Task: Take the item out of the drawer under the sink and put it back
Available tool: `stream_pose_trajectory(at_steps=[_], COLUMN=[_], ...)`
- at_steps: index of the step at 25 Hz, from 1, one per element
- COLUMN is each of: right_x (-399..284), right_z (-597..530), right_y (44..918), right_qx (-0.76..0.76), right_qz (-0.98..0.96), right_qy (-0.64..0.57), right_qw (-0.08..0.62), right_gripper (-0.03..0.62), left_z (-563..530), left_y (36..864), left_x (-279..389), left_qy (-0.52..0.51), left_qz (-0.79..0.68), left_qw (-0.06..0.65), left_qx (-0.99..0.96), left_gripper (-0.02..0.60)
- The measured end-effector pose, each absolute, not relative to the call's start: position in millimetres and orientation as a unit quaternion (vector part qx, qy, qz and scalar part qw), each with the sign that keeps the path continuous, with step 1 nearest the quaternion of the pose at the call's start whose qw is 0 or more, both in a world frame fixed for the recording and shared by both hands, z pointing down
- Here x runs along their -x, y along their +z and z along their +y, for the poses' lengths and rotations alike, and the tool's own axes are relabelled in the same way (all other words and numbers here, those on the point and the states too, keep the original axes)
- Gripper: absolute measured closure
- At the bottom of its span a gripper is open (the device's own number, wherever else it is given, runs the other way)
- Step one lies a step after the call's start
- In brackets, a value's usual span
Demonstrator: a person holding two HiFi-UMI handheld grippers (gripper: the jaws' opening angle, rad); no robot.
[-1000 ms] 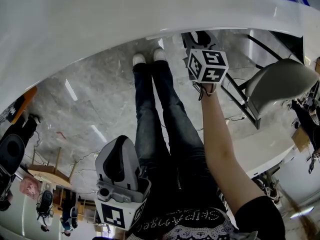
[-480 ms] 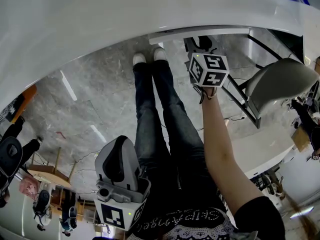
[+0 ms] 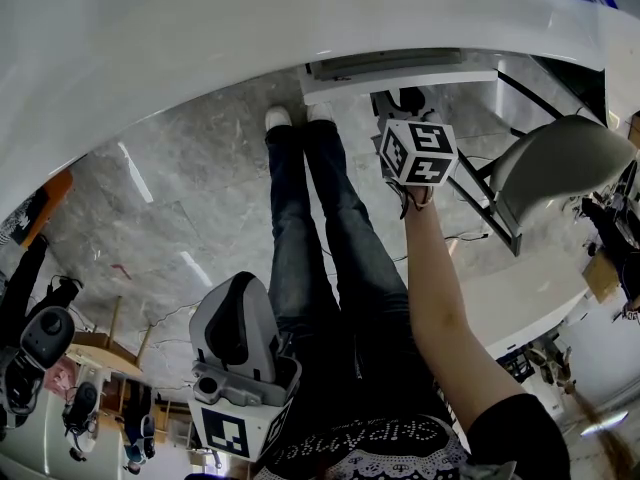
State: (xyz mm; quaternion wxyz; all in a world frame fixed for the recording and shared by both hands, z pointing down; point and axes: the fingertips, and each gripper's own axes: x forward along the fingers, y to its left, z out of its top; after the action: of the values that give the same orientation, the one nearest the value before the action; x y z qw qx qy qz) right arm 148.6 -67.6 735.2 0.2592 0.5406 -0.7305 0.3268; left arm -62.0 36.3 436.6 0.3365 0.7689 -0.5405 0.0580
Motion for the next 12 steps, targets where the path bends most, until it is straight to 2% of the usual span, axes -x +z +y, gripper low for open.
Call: stream_pose_trajectory(at_steps=[12], right_x=[-150], right_z=[-45], right_y=[736], right_qx=[-0.539], right_qz=[-0.726], right_qy=[0.332], right_qw=[0.268], right_gripper=[0.447], left_z=[36], left_y=[437], left_x=[64], left_qy=[0.056], left_qz=[-0.536], left_qw=[0.336], left_qx=[-0.773], left_gripper=[0.577])
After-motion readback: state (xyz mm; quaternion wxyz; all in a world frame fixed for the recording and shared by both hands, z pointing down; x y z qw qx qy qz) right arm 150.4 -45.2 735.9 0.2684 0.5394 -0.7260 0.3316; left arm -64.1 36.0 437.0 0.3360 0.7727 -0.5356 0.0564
